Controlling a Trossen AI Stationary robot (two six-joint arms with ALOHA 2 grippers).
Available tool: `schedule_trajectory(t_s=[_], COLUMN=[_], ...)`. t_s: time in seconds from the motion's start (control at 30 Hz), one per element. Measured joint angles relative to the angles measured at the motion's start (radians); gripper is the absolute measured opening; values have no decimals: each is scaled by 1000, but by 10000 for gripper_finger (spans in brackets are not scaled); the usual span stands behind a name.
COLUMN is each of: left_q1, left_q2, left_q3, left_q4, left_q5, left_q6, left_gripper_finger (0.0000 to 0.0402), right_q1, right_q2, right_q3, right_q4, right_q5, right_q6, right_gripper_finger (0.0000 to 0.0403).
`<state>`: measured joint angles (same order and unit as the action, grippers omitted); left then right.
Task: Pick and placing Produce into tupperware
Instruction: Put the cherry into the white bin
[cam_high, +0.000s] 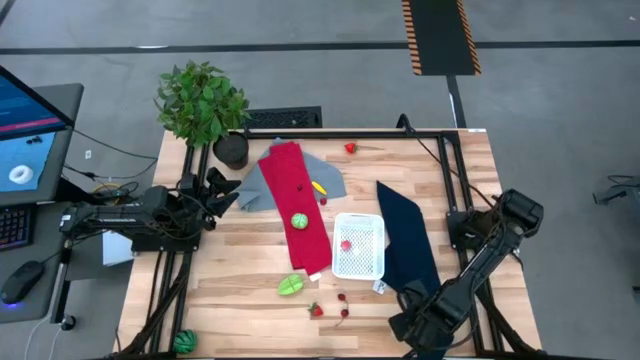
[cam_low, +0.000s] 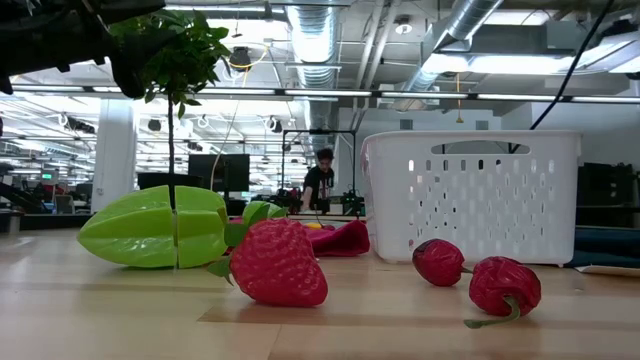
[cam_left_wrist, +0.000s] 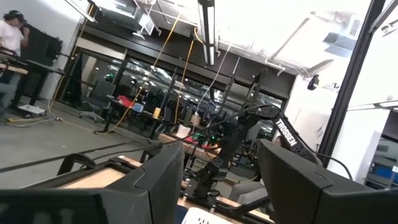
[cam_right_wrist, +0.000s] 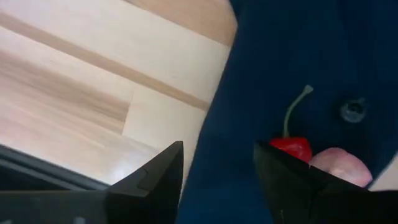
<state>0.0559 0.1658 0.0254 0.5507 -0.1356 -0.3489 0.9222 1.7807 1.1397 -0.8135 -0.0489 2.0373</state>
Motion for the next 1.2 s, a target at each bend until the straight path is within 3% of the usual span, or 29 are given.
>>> schedule_trajectory(t_s=[0.77,1.2], left_q1=[0,0], left_q2=[0,0], left_q3=[0,0], left_q4=[-17,-21], left_q5=[-1,-2], left_q6=[-13,-13], left_gripper_finger=[196,196], right_q1=[14,25], right_q2=[10,9], right_q3=[2,2], right_q4=[-108,-114], right_q5=[-15,-6], right_q6=[52,53], right_gripper_finger=[214,165])
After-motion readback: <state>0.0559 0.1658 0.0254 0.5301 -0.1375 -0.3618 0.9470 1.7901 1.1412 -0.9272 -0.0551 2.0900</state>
